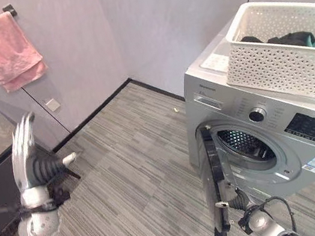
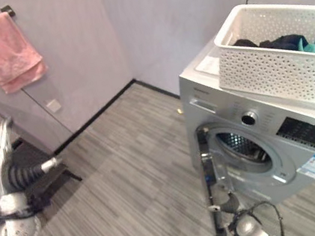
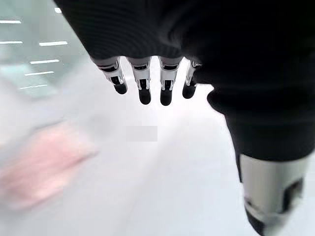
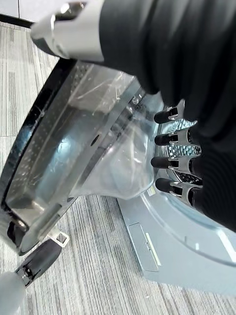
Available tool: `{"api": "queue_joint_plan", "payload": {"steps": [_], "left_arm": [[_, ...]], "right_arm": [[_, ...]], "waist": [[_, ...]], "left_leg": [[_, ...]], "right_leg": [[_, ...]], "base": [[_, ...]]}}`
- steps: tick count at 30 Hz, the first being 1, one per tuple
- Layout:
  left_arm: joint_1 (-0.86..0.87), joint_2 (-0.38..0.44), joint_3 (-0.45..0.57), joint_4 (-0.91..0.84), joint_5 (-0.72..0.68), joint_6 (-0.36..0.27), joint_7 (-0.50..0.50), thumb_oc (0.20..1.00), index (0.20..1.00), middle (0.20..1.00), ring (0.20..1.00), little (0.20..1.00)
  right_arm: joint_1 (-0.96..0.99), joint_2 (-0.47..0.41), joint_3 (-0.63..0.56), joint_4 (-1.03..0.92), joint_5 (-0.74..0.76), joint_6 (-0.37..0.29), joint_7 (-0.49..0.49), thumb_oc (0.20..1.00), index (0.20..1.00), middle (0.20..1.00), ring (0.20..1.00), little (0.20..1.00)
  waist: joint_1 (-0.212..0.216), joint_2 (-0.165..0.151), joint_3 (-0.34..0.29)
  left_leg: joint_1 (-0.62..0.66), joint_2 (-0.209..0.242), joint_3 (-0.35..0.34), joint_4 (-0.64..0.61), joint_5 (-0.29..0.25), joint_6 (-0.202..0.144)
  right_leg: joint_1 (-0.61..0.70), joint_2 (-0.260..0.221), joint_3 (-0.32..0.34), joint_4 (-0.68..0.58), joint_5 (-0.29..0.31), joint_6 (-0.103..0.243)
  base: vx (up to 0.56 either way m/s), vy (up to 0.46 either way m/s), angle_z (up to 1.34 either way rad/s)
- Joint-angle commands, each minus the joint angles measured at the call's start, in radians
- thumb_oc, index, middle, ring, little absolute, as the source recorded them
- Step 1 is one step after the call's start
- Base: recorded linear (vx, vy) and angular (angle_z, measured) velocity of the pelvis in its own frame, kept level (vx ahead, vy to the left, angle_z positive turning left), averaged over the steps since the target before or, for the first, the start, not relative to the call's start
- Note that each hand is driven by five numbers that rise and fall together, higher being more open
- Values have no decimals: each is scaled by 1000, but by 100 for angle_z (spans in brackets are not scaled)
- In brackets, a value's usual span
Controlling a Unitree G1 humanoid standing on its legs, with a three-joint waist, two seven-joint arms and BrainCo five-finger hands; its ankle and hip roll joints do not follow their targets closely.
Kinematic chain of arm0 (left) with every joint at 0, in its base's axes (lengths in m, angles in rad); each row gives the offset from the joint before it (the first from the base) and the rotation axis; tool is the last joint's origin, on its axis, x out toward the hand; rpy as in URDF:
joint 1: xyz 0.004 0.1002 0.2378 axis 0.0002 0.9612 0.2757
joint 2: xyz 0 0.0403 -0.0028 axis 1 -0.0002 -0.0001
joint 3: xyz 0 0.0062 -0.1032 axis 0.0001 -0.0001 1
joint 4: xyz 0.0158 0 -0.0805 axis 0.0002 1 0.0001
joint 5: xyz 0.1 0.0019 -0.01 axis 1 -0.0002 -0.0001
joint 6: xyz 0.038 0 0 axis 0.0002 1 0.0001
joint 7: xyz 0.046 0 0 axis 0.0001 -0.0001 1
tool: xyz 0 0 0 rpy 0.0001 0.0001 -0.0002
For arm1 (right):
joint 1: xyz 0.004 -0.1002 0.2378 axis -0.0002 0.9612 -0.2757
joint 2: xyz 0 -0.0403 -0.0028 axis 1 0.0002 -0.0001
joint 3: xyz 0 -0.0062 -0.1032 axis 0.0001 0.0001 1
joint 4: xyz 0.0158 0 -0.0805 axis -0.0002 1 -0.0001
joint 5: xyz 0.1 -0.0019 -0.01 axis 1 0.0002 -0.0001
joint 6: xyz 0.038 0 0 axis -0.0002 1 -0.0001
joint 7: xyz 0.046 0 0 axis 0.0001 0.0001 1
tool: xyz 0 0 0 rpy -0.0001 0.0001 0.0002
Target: Grab the laundry basket,head to the washer,open it,put in the laundry and shut it.
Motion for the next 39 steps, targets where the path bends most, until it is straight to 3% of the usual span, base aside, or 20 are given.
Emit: {"api": "queue_joint_plan", "payload": {"steps": [1,5,7,12,15,20,23,25,28,31,33,34,36,39], "left_arm": [[-129,-23,-85,-43,-167,-55,-123,1000,1000,1000,1000,1000],[-300,-90,-275,-25,-413,-45,-292,1000,1000,1000,1000,1000],[-366,-136,-364,-12,-504,-15,-361,1000,1000,1000,1000,1000],[-422,-173,-443,-4,-518,-9,-370,1000,1000,1000,1000,1000],[-456,-182,-521,5,-550,-8,-383,1000,1000,1000,1000,1000],[-496,-181,-592,31,-557,11,-377,1000,1000,1000,1000,1000],[-525,-178,-618,48,-536,17,-373,1000,1000,1000,1000,1000],[-529,-162,-623,45,-526,11,-381,1000,1000,1000,1000,1000],[-557,-91,-669,21,-529,-46,-420,1000,1000,1000,1000,1000],[-515,-38,-702,-4,-778,-11,-550,1000,1000,1000,1000,1000],[-478,-84,-764,50,-973,51,-634,1000,1000,1000,1000,1000],[-478,-84,-764,50,-973,51,-634,1000,1000,1000,1000,1000],[-511,-125,-843,83,-1127,108,-698,1000,1000,1000,1000,1000],[-492,-293,-914,171,-1299,140,-672,1000,1000,1000,1000,1000]], "right_arm": [[-66,69,25,207,10,83,113,1000,1000,1000,1000,1000],[-80,99,-21,198,251,66,257,1000,1000,1000,1000,1000],[-115,141,-10,193,392,49,342,1000,1000,1000,1000,1000],[-197,210,8,209,527,30,359,1000,1000,1000,1000,1000],[-294,274,42,208,644,17,367,1000,1000,1000,1000,1000],[-365,310,50,191,736,-4,342,1000,1000,1000,1000,1000],[-386,306,37,188,757,-13,324,1000,1000,1000,1000,1000],[-374,299,31,182,750,-16,323,1000,1000,1000,1000,1000],[-327,286,68,189,689,-14,325,1000,1000,1000,1000,1000],[-234,263,100,232,560,15,351,1000,1000,1000,1000,1000],[-187,234,101,271,468,37,367,1000,1000,1000,1000,1000],[-187,234,101,271,468,37,367,1000,1000,1000,1000,1000],[-153,189,77,327,351,47,365,1000,1000,1000,1000,1000],[-135,129,43,388,267,59,329,1000,1000,1000,1000,1000]], "waist": [[36,-6,69],[32,-3,53],[52,4,46],[88,16,51],[153,43,75],[223,70,114],[243,78,123],[240,72,122],[215,52,120],[182,27,101],[143,8,90],[143,8,90],[103,-4,81],[50,-19,84]], "left_leg": [[76,-32,12,10,-77,22],[79,-38,11,10,-75,27],[82,-43,5,10,-78,28],[75,-49,-6,10,-76,28],[29,-61,-43,10,-46,26],[-82,-79,-153,10,13,11],[-147,-96,-208,10,46,-1],[-162,-102,-217,10,51,-5],[-149,-101,-199,10,35,-5],[-125,-95,-155,10,11,-1],[-105,-89,-134,10,1,7],[-105,-89,-134,10,1,7],[-77,-80,-110,10,-12,14],[-59,-77,-95,10,-18,20]], "right_leg": [[5,-95,30,93,-96,96],[9,-98,32,82,-86,95],[17,-103,21,75,-81,99],[23,-110,9,59,-74,103],[19,-127,-23,50,-71,107],[10,-154,-125,40,-69,108],[15,-168,-191,32,-73,106],[28,-174,-218,28,-75,106],[39,-171,-202,29,-77,106],[42,-167,-171,27,-72,111],[41,-162,-145,27,-71,111],[41,-162,-145,27,-71,111],[43,-154,-114,27,-74,110],[42,-148,-93,27,-77,108]], "base": [[0,0,0],[21,-1,0],[39,14,-4],[-11,9,1],[-109,59,10],[-162,16,86],[-95,-1,76],[25,24,118],[66,38,40],[93,26,-12],[96,3,-39],[103,13,-40],[99,2,-44],[62,-29,-43]]}}
